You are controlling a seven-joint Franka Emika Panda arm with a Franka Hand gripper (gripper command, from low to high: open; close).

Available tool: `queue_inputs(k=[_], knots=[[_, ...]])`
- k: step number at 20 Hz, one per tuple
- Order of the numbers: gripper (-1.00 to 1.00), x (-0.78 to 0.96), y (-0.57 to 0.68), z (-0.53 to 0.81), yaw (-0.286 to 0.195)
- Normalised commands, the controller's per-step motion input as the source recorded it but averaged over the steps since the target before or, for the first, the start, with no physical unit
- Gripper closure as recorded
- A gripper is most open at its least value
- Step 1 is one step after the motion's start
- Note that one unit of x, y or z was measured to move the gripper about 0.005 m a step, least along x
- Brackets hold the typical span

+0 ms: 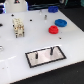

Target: Insert the blue gear onto the right peg, followed by the red gear

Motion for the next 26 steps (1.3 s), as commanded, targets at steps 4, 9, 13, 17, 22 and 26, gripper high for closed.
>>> queue_inputs(k=[4,9,13,17,22,26], knots=[[-1.00,-0.32,0.44,-0.43,0.000],[-1.00,-0.39,0.10,-0.56,0.000],[-1.00,-0.35,-0.15,-0.54,0.000],[-1.00,-0.33,-0.28,-0.53,0.000],[-1.00,-0.27,-0.31,-0.49,0.000],[-1.00,-0.22,-0.23,-0.31,0.000]])
